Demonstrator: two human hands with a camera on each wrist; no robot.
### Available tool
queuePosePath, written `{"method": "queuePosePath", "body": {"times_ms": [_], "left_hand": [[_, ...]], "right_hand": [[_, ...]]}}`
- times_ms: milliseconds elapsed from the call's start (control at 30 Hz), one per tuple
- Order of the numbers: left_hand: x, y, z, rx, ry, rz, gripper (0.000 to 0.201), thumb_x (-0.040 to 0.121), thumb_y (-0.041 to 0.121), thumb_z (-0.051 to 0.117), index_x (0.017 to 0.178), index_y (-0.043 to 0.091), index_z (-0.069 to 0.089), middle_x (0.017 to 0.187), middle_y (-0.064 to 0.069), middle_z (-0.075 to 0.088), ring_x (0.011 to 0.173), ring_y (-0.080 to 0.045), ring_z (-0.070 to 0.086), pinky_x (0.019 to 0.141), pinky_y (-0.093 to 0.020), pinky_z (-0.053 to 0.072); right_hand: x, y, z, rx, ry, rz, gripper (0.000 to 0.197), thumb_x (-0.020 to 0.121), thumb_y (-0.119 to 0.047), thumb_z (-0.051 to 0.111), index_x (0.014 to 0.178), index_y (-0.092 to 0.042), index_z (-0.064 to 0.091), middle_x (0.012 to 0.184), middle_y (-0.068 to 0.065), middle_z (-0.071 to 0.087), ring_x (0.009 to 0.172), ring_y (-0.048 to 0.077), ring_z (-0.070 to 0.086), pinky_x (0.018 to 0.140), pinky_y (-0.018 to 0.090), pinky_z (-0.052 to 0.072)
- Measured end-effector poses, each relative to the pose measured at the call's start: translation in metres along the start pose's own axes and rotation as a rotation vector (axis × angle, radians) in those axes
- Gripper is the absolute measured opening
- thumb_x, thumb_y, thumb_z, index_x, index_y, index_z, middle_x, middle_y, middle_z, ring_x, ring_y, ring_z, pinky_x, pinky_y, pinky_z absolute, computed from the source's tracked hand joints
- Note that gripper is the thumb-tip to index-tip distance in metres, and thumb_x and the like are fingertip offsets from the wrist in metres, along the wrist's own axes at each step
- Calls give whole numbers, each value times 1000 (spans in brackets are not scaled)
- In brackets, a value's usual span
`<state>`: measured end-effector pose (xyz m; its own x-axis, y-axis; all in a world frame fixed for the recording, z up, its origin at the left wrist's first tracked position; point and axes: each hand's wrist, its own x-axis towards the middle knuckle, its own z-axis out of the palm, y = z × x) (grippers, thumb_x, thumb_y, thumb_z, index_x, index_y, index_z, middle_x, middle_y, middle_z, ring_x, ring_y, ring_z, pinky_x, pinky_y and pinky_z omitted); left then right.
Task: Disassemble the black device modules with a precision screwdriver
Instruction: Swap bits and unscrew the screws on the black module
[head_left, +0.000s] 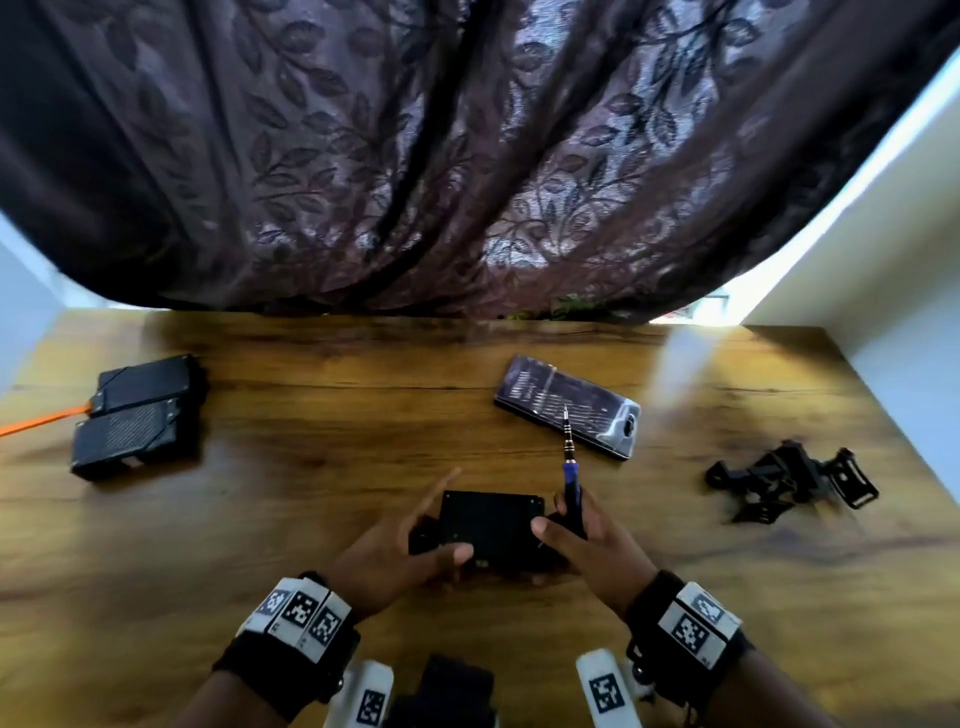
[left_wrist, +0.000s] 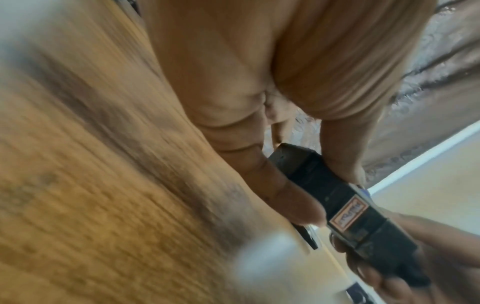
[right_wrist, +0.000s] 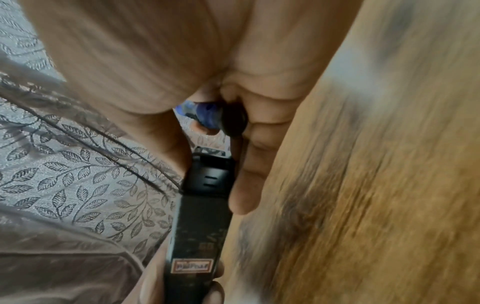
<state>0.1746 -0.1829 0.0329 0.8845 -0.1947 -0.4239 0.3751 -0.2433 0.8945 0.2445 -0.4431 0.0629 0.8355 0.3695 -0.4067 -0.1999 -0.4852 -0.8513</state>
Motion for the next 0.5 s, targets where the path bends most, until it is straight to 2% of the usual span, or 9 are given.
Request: {"method": "queuePosePath", "body": {"times_ms": [67,100,167,200,300,333,400,500], "left_hand": [[7,7,8,44,-25,37,80,77,63,81,141,66,33,133,8,65,118,-17,65,102,-46,54],[13,11,11,114,-30,45,80,73,66,82,137,68,34,133,12,64,121,-12,62,104,-45,52],[24,25,21,295,-65,55,83,68,70,81,133,72,29,132,20,61,122,-1,57,107,-41,48],[30,33,27,351,-89,53,84,70,67,80,135,71,27,131,22,60,120,2,56,105,-35,49],[49,56,53,386,-112,76,81,78,47,84,138,59,31,127,26,56,111,8,54,87,-12,45],[56,60,62,399,-83,98,82,76,43,86,138,57,33,126,28,53,112,8,52,88,-12,44],[75,65,81,489,-22,146,85,71,44,89,139,54,39,132,24,50,120,3,48,98,-20,41],[104,77,110,656,-29,169,88,70,48,89,145,43,43,141,19,39,126,-6,43,101,-22,37]], "right_hand": [[-6,6,-9,-85,39,-16,22,94,-33,68,99,-19,52,86,0,57,82,20,61,86,52,56],[-11,8,-13,-128,57,-25,21,93,-33,69,98,-23,51,85,-4,56,80,15,59,80,44,57],[-20,12,-24,-208,98,-36,30,89,-36,75,102,-34,48,93,-12,61,81,3,62,73,23,52],[-25,16,-31,-214,107,-40,40,85,-38,79,109,-39,47,100,-13,64,85,2,65,74,20,52],[-33,33,-54,-276,124,-46,73,72,-39,88,127,-45,41,117,-18,59,101,0,63,87,21,55],[-34,39,-62,-304,131,-42,75,70,-36,89,126,-47,40,118,-20,57,103,0,61,90,23,55],[-34,50,-78,-336,172,-48,72,70,-27,89,116,-51,39,117,-20,55,105,2,59,92,24,53],[-32,68,-105,-349,202,-25,71,71,-25,88,114,-51,38,118,-21,54,107,4,56,92,21,48]]}}
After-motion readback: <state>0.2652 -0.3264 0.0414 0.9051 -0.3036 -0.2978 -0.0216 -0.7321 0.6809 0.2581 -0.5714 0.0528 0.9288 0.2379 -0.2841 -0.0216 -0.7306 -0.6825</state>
